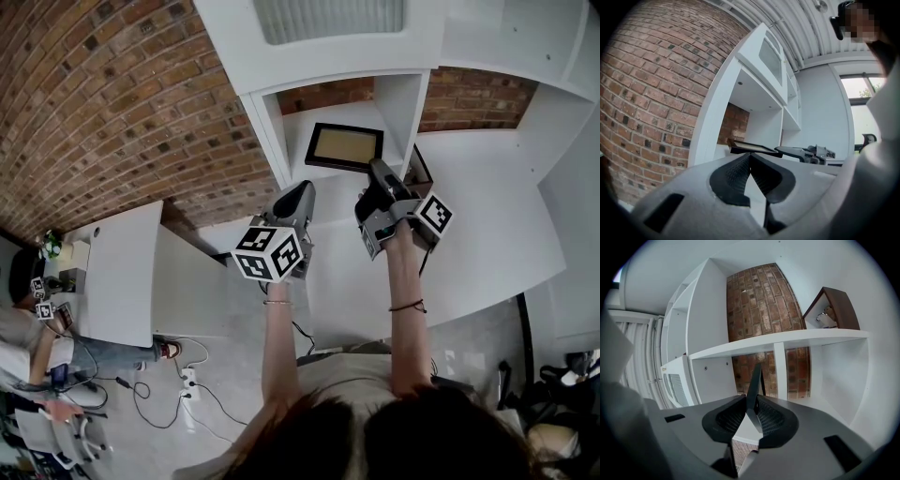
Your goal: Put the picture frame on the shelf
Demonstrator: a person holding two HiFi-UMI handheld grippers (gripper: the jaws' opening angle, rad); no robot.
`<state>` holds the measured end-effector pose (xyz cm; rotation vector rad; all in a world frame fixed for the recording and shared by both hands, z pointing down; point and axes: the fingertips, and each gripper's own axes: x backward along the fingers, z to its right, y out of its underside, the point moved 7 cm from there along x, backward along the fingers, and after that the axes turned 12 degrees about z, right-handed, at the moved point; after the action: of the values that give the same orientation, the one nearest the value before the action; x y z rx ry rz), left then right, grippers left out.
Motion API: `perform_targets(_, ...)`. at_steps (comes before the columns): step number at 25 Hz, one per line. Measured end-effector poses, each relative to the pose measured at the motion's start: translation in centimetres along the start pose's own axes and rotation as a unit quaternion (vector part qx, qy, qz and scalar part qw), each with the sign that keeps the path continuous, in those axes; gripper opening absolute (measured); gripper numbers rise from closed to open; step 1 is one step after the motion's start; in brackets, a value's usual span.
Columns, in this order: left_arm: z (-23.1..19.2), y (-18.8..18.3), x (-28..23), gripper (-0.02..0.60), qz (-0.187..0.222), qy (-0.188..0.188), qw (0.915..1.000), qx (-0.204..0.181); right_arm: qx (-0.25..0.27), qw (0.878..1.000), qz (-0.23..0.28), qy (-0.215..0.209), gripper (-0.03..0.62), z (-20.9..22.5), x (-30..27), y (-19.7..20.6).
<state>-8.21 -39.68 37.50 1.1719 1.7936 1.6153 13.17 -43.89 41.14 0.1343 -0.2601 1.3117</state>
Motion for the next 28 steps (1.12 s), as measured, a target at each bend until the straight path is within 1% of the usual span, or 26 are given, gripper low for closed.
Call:
perform_targets(21, -0.8, 1.2, -1.0, 0.011, -0.016, -0.007, 0.9998, 0.004, -0.003, 1.0, -0.004, 0.03, 0.075, 2.4, -1.1, -0.4)
perform_targets(28, -0.9, 1.2, -0.9, 0.011, -0.016, -0.01, 0.9998, 0.005, -0.002, 1.0, -0.008, 0.027, 0.075, 2.4, -1.1, -0.3)
